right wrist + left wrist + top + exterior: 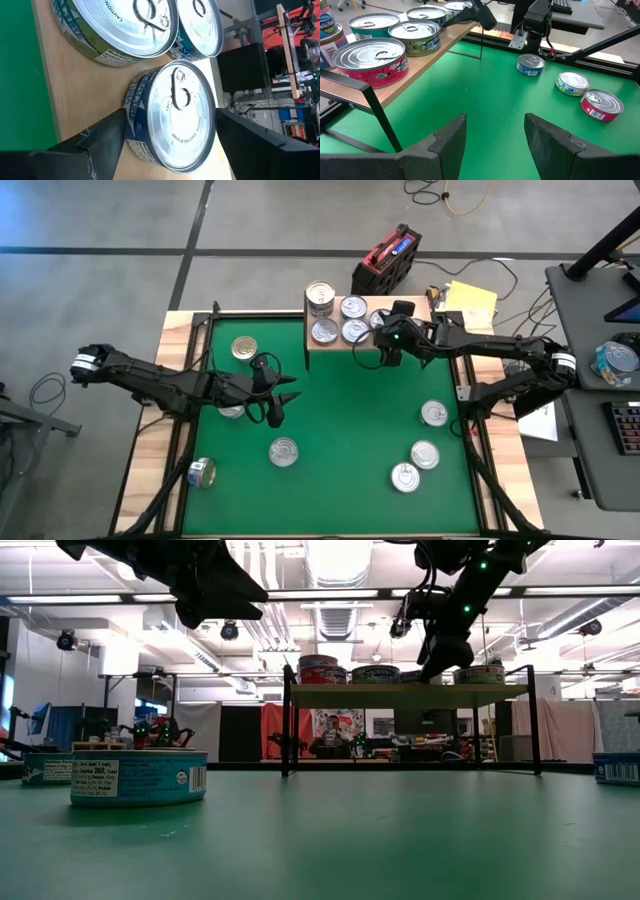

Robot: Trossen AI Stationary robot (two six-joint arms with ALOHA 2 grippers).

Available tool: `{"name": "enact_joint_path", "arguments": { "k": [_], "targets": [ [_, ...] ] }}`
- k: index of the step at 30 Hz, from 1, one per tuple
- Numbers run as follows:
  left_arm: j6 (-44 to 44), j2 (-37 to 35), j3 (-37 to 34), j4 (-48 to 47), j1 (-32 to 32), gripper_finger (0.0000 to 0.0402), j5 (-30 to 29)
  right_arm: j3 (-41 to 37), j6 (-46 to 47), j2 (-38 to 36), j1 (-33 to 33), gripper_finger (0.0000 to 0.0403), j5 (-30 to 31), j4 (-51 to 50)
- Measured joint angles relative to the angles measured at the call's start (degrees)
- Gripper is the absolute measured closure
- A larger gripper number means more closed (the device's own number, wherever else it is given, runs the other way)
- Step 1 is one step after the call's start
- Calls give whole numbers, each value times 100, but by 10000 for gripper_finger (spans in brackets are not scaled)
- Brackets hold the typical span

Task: Stack canned seafood by type on shelf
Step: Put the blue tuna can on the shelf

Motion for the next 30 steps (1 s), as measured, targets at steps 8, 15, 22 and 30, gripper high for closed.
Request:
{"name": "enact_joint_path", "arguments": {
  "k": [8, 15, 22, 30],
  "targets": [
    [-2, 0, 0, -1, 0, 217, 0, -2, 465, -171, 163, 112, -260, -160],
    [0, 0, 0, -2, 0, 217, 0, -7, 1213, -539, 264, 151, -1043, -157],
    [0, 0, 0, -2, 0, 217, 0, -7, 1705, -796, 10, 290, -1151, 282],
    [0, 0, 0, -2, 0, 217, 0, -11, 2330, -732, -655, 393, -1818, 284]
  ]
}}
